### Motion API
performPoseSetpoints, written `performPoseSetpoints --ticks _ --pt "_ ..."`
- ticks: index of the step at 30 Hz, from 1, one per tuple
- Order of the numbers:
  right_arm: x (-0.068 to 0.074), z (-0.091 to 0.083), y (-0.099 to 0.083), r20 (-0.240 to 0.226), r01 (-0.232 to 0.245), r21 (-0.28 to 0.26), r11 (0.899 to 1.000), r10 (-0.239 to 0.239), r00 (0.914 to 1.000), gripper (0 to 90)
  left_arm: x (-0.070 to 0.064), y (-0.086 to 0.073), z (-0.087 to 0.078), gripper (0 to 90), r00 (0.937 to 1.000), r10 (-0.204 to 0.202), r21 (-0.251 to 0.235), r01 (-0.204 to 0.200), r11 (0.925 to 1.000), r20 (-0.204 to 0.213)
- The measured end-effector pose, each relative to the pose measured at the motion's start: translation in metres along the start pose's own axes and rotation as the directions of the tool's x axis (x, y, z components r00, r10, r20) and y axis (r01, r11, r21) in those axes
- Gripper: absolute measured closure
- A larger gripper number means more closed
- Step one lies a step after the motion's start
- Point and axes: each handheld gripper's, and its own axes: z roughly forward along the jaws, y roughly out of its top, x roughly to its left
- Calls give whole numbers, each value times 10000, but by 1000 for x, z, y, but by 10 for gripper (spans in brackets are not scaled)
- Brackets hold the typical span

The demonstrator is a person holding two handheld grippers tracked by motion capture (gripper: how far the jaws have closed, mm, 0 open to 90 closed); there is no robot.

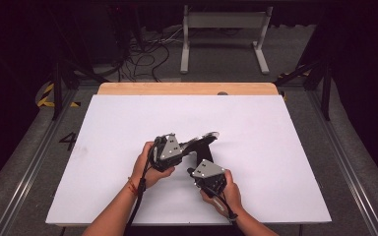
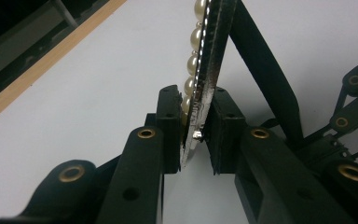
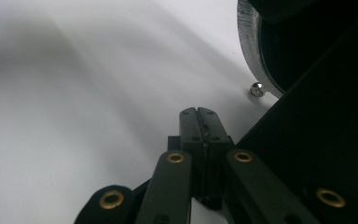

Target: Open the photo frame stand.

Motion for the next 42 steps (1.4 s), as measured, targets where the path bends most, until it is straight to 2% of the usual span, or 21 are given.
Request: performPoseSetpoints --ticks 5,9,14,18,23,28,37,41,42 --pt "0 -1 0 -71 -84 20 10000 84 9999 900 -2 -1 0 771 9999 -95 -6 95 10000 -139" --pt "-1 2 0 -266 -374 18 9993 374 9989 894 -1 -2 0 770 9998 -172 -74 171 9998 -90" --pt "0 6 1 -183 -345 40 9994 345 9992 900 -1 -2 0 770 9997 -204 -116 203 9997 -99" --pt "-1 7 1 -164 -538 93 9985 539 9984 900 -2 -2 0 770 9997 -202 -97 201 9998 -130" --pt "0 4 1 -88 -403 142 9991 404 9991 900 -3 -1 0 771 9996 -221 -80 220 9997 -153" --pt "1 1 0 -14 -176 178 9997 176 9998 900 -6 1 0 771 9991 -231 119 236 9997 -358" --pt "1 9 3 -331 -581 159 9982 586 9977 900 -6 1 0 771 9989 -248 124 253 9996 -402" --pt "-1 11 3 -70 -552 271 9981 554 9984 900 -6 0 -1 771 9989 -283 95 286 9995 -362" --pt "-2 11 3 -136 -570 281 9980 574 9983 900 -6 0 -1 771 9989 -266 107 271 9996 -393"
